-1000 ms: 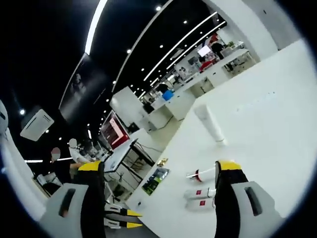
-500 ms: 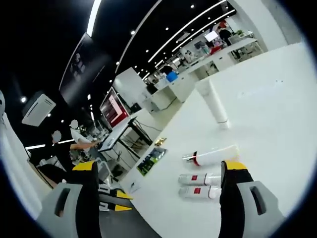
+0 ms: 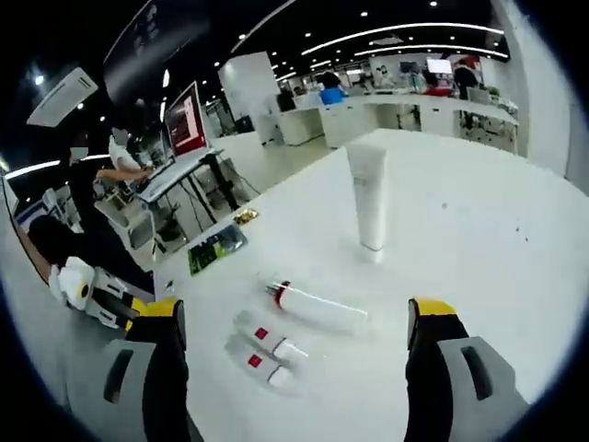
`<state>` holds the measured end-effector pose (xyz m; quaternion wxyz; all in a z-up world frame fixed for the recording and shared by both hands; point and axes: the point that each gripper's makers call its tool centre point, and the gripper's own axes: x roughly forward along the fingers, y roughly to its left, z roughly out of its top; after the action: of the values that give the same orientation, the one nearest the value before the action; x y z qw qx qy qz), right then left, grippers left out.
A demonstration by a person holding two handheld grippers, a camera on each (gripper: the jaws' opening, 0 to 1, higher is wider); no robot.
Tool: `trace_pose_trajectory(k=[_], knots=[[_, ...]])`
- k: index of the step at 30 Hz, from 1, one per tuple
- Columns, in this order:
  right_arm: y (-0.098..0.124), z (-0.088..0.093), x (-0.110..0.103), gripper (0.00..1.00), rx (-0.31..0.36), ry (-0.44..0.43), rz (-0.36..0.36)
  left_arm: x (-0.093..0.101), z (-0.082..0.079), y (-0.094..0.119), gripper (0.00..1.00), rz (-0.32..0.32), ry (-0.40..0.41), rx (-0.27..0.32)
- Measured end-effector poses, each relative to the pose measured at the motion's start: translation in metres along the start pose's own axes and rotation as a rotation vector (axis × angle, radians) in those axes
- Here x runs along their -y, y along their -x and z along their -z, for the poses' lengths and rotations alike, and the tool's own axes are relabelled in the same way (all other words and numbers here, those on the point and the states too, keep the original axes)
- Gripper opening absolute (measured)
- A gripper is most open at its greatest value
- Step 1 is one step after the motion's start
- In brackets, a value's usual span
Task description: Arrange the skincare products in the storage area until every visible bottle or jar stands upright without overlapping.
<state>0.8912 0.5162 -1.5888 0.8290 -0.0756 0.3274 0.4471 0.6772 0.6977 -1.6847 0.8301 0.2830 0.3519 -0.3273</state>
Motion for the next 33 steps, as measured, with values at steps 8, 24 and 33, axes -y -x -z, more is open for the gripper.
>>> trace_pose_trajectory(k=[8, 24, 33], knots=[[-0.027, 0.024, 0.031, 0.89, -0.231, 0.331, -0.01, 0.003, -0.001, 0.0, 0.16, 0.013, 0.002, 0.0], [-0.066, 0.052, 0.059, 0.77, -0.432, 0.474, -0.065, 0.004, 0.0, -0.001, 0.16, 0.024, 0.009, -0.015], [-0.076, 0.058, 0.058, 0.71, -0.478, 0.522, -0.107, 0.004, 0.002, -0.002, 0.16, 0.026, 0.014, -0.024]])
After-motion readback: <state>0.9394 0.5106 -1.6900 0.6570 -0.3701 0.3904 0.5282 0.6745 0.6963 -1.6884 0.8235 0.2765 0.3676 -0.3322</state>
